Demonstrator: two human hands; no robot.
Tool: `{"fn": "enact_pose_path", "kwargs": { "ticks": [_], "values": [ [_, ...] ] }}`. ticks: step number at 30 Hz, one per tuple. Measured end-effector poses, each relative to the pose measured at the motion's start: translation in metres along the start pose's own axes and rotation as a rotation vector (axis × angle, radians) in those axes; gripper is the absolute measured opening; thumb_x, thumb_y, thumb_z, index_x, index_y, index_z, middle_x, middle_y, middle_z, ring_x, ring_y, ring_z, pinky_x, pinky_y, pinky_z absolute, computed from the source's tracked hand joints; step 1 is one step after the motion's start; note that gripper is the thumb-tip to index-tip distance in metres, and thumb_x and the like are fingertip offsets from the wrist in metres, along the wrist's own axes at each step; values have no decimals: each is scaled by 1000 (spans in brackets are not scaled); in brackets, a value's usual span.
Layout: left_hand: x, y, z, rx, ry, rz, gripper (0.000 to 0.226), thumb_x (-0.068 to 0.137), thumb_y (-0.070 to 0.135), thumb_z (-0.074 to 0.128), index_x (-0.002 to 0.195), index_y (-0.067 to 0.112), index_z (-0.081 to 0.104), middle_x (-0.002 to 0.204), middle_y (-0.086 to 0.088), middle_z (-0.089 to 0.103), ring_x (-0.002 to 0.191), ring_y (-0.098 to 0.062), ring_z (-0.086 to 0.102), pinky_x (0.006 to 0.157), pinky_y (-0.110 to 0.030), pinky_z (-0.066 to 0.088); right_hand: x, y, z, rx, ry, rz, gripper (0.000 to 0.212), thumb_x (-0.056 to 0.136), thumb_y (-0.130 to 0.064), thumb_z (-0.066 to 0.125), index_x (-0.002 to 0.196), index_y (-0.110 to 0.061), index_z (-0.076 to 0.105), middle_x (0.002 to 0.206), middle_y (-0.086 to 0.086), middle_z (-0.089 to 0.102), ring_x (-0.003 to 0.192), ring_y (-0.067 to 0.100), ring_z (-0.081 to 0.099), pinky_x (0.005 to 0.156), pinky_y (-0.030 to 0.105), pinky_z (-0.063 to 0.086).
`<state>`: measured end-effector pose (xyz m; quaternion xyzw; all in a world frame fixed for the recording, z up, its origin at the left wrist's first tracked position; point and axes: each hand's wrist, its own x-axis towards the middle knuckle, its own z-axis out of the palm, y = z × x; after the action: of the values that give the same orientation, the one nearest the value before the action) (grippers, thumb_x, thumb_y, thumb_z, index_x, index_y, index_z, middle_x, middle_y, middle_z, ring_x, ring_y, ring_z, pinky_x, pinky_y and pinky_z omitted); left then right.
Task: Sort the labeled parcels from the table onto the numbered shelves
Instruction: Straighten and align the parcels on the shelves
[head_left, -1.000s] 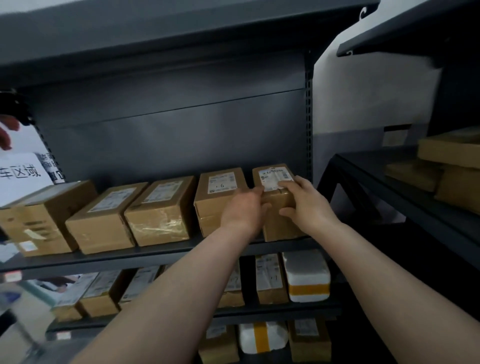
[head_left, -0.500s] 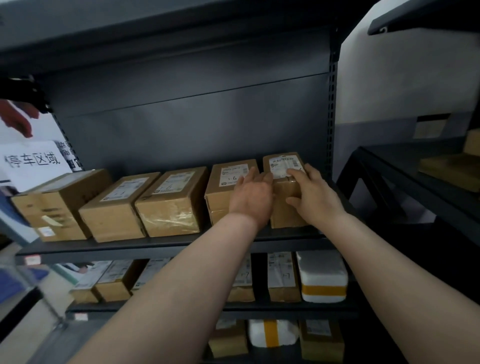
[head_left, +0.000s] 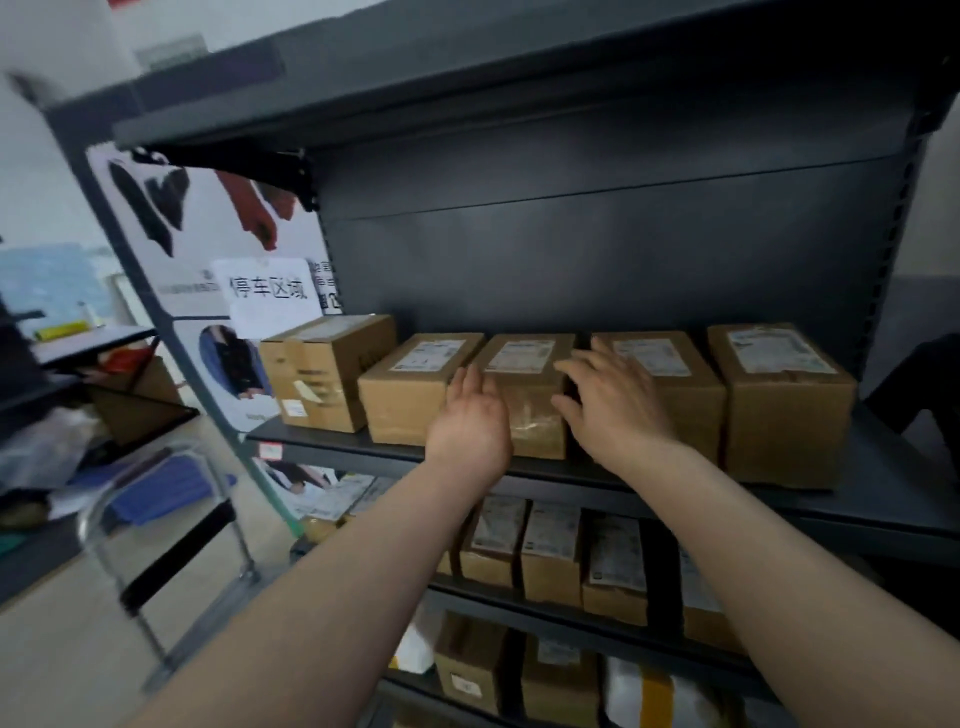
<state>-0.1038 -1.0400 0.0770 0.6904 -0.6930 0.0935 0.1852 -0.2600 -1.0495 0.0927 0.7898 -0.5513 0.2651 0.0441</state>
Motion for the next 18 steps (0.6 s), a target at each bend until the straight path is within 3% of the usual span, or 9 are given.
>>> {"fn": "enact_pose_path", "kwargs": {
  "ticks": [9,13,18],
  "values": [
    [15,-185,-30,70,14,-59,55,91,11,53,144,9,39,154,-12,31,142,-29,29,113,-41,35,51,-133,62,37,-84,-97,50,97,-33,51,144,-23,39,154,1,33,146,18,17,119,39,15],
    [32,-255,-39,59,-1,-90,65,91,11,57,149,9,29,158,-11,24,144,-30,23,112,-42,32,75,-171,88,14,-85,-80,52,96,-32,53,145,-22,37,155,1,32,147,18,14,119,39,15],
    [62,-315,-39,14,0,-134,79,86,10,56,153,14,14,143,-20,31,133,-44,31,111,-47,28,101,-212,114,57,-90,-63,60,96,-30,54,149,-25,29,155,2,32,146,20,19,118,39,19]
  ]
}}
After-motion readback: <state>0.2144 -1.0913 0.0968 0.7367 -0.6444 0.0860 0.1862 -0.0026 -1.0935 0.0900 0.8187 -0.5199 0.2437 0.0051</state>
